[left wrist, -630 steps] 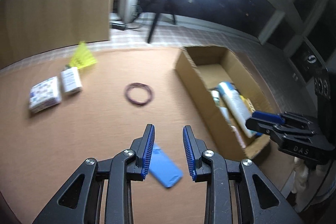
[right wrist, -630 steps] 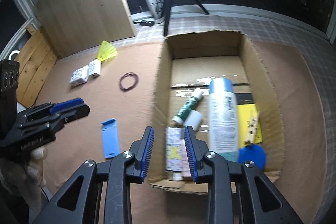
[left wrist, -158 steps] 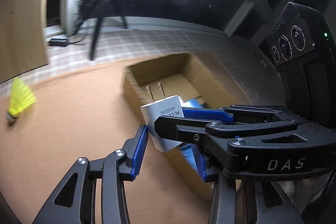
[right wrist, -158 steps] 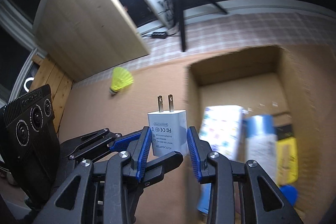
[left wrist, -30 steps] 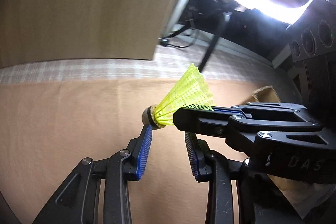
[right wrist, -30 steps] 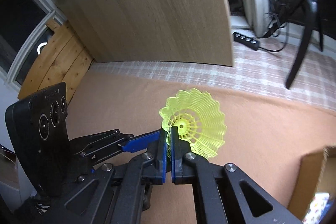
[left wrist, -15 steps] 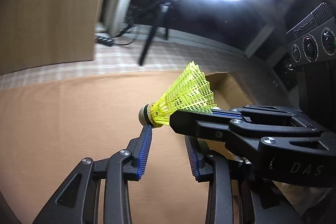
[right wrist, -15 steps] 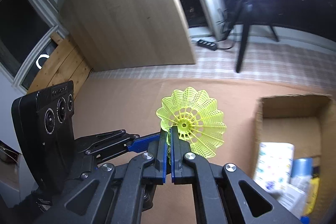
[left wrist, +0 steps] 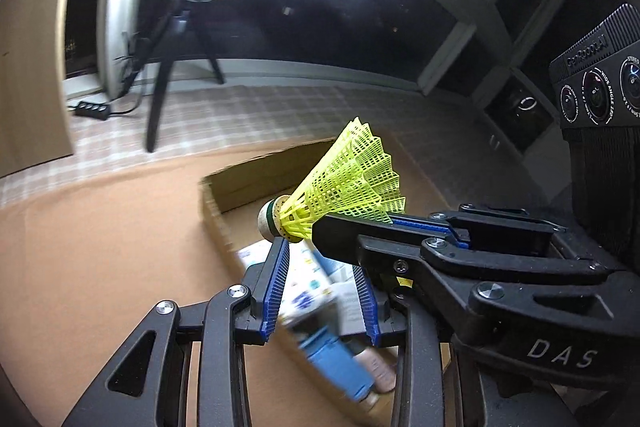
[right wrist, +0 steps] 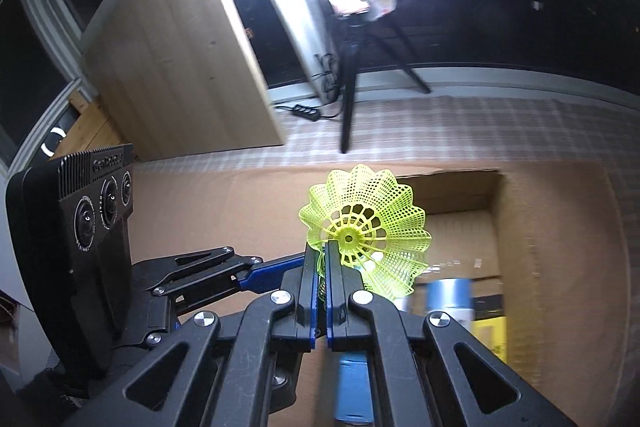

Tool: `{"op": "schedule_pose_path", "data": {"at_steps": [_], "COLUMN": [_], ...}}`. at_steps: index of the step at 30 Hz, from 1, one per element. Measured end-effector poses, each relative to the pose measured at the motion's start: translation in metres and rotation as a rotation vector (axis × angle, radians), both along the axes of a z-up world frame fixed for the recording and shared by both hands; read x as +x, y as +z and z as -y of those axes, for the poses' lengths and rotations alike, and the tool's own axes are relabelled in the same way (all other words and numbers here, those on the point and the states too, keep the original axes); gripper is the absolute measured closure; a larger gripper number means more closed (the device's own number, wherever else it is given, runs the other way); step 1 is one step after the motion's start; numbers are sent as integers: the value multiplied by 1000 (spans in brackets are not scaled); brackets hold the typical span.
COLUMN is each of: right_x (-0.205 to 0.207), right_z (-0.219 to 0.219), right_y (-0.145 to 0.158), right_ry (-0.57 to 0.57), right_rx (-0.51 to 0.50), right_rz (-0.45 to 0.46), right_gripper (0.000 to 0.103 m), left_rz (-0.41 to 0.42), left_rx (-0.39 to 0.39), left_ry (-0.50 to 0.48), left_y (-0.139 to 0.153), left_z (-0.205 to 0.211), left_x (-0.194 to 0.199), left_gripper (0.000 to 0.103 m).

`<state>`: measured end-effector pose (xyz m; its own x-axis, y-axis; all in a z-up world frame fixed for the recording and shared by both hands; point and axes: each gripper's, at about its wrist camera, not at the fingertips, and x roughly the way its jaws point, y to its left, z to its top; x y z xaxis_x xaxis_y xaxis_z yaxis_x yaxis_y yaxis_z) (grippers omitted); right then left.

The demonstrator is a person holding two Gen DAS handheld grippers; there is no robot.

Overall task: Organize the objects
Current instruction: 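Carry the shuttlecock over the box and open the left tool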

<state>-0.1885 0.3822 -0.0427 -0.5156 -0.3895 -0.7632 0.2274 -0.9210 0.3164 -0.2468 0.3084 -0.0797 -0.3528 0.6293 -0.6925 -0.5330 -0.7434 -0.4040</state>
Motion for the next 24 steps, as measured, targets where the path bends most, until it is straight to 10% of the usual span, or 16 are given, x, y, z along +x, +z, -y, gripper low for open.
{"op": "schedule_pose_path", "data": {"at_steps": [7, 11, 24], "right_x": [-4, -9, 1], "right_z": [-26, -38, -49], "right_y": [4, 5, 0], "right_ry": [-40, -73, -117], "right_rx": [67, 97, 53], "right_rz": [-18, -10, 3], "right_gripper": [94, 55, 53], "left_rz": [-14, -10, -36], "left_rx": [-14, -66, -131], "left_ry": [-14, 34, 63], "left_y": [4, 1, 6], "left_z": [-40, -54, -27], "left_x": [-6, -15, -6], "left_gripper": [68, 49, 49]}}
